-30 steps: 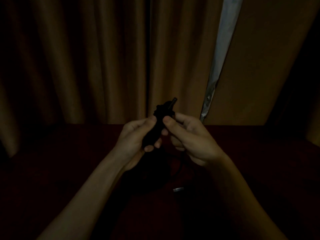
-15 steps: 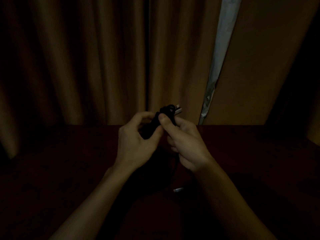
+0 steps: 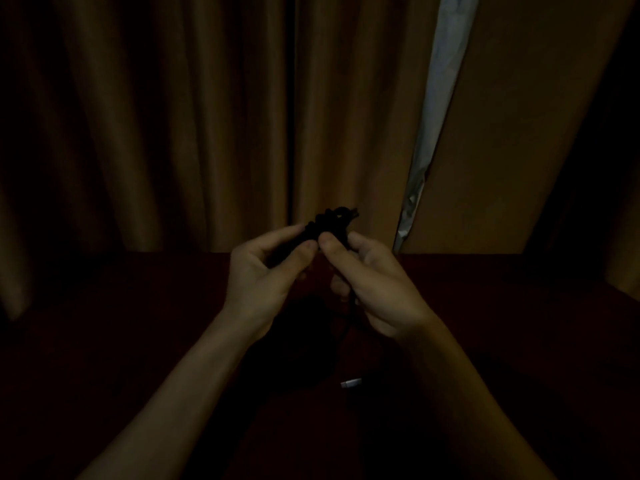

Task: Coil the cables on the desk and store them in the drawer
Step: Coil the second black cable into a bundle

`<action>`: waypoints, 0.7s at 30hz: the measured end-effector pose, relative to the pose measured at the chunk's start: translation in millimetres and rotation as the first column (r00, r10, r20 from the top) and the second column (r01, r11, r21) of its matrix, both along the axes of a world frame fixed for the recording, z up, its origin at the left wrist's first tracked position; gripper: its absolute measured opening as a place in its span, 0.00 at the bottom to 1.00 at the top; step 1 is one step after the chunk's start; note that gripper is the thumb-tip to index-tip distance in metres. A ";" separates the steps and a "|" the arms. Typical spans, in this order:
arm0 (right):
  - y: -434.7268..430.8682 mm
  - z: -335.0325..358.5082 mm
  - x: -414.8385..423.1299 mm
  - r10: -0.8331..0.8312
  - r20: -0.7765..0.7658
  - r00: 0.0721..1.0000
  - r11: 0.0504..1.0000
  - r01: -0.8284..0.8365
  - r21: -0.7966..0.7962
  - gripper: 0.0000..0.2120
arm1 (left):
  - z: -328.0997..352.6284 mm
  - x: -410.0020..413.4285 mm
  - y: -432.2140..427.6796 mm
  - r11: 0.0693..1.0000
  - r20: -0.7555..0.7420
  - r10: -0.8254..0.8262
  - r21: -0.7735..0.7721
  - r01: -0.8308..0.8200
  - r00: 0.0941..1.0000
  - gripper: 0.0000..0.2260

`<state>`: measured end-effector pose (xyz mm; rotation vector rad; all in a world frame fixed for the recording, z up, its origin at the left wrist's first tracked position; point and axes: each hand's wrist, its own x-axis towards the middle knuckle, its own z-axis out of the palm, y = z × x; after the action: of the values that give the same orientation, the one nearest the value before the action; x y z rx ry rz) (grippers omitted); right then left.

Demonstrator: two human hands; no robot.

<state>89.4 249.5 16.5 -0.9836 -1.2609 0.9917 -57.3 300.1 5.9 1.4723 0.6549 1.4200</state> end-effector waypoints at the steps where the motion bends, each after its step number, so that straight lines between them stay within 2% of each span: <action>1: 0.5 -1.0 -2.4 -0.017 -0.011 1.000 0.999 0.017 -0.031 0.13 | -1.4 -1.6 2.2 0.994 -0.030 0.074 0.083 -0.071 0.997 0.12; 4: 1.4 -1.9 -12.2 -0.084 -0.069 0.994 0.993 0.077 -0.093 0.10 | -8.5 -2.8 4.8 0.931 -0.123 0.259 0.295 -0.214 0.958 0.13; 7: 4.4 -6.0 -16.5 -0.145 -0.134 0.980 0.984 0.129 -0.119 0.12 | -19.0 1.7 6.6 0.751 -0.181 0.476 0.593 -0.291 0.860 0.15; 8: 4.8 -7.6 -15.2 -0.147 -0.135 0.980 0.984 0.131 -0.119 0.12 | -21.1 2.5 7.6 0.736 -0.189 0.485 0.615 -0.282 0.854 0.15; 10: 4.4 -7.5 -10.1 -0.118 -0.101 0.988 0.989 0.107 -0.105 0.13 | -17.6 0.4 7.5 0.855 -0.243 0.362 0.471 -0.217 0.900 0.14; 12: 2.5 -3.5 -3.6 -0.059 -0.079 0.995 0.996 0.052 -0.077 0.16 | -7.7 -2.8 4.7 0.996 -0.195 0.012 0.088 0.005 0.981 0.14; 13: 1.5 -1.8 -0.5 -0.002 -0.082 0.997 0.999 -0.002 -0.054 0.17 | -2.3 -4.0 1.6 0.976 -0.092 -0.193 -0.116 0.182 0.977 0.15; 14: 0.7 -0.4 1.8 0.058 -0.076 0.995 0.998 -0.061 -0.032 0.17 | 3.0 -5.4 -2.2 0.901 0.009 -0.353 -0.264 0.343 0.935 0.19; 15: 0.6 0.0 3.9 0.101 -0.049 0.994 0.994 -0.103 -0.022 0.18 | 6.7 -6.6 -4.7 0.828 0.064 -0.451 -0.343 0.444 0.890 0.22; 17: 1.1 -0.9 7.3 0.136 0.006 0.991 0.990 -0.136 -0.023 0.19 | 10.0 -7.5 -7.4 0.772 0.095 -0.517 -0.379 0.511 0.851 0.23; 21: 0.5 0.3 10.5 0.073 0.046 0.996 0.997 -0.072 -0.023 0.17 | 11.5 -2.2 -10.3 0.815 0.165 -0.421 -0.364 0.451 0.892 0.17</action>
<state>99.9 250.0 16.8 -0.9884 -1.3351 1.0455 -59.5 289.8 17.4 1.1444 0.4761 0.9145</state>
